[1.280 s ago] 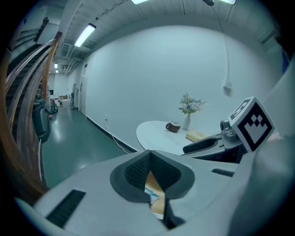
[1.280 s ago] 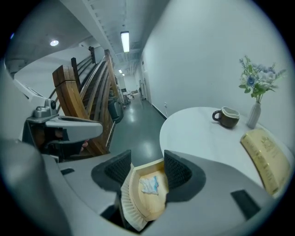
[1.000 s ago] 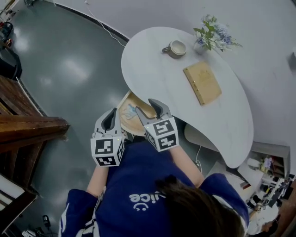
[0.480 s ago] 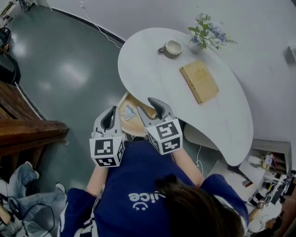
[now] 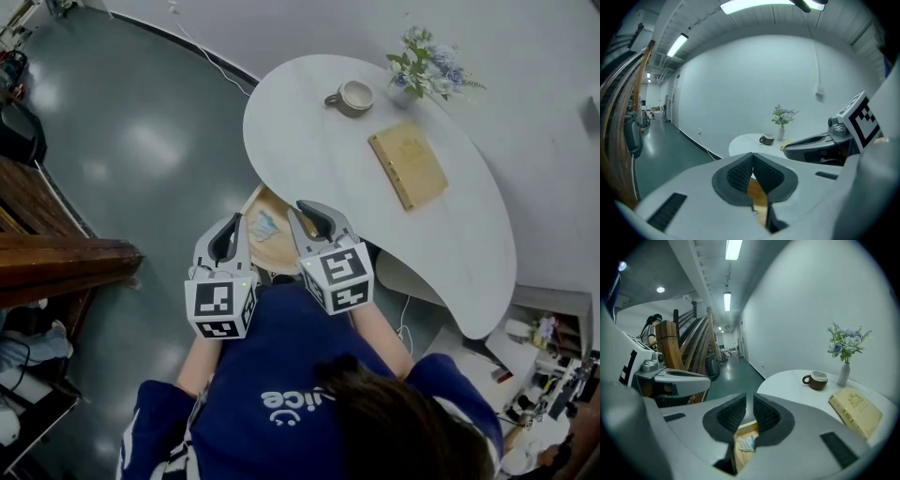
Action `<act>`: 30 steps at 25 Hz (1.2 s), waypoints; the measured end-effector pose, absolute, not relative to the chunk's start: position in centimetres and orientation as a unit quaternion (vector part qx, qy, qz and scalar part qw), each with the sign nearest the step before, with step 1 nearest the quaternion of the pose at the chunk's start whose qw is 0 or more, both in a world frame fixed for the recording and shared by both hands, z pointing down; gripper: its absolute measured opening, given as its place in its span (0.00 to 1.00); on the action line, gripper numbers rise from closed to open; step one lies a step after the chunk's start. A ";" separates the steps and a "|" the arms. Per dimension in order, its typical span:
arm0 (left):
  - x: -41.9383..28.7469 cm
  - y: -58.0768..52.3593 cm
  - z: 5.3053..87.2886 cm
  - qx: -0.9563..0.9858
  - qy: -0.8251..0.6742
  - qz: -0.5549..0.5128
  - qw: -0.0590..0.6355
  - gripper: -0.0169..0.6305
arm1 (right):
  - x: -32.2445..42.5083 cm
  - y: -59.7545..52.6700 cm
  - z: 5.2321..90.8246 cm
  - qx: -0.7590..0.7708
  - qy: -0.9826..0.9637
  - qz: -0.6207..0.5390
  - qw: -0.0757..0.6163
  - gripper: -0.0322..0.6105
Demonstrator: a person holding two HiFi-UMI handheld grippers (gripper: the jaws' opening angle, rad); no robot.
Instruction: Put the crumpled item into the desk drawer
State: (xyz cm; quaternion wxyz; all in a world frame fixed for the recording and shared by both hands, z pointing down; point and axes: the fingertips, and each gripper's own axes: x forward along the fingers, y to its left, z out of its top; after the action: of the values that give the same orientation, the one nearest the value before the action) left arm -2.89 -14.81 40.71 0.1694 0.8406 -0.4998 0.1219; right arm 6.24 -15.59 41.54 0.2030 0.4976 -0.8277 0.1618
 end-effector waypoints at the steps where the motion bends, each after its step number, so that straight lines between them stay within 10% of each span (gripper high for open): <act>1: -2.9 -14.7 40.6 0.840 -0.500 0.122 0.169 0.03 | 6.3 -15.6 41.4 0.498 -0.828 0.162 0.201 0.13; 30: -2.9 -13.2 40.5 0.831 -0.515 0.123 0.173 0.03 | 6.9 -14.6 41.4 0.504 -0.829 0.139 0.200 0.06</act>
State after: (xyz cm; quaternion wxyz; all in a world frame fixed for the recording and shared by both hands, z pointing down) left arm -2.88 -13.23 40.47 0.1729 0.8305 -0.5149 0.1233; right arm 6.86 -14.58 41.38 0.1996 0.5036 -0.8289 0.1393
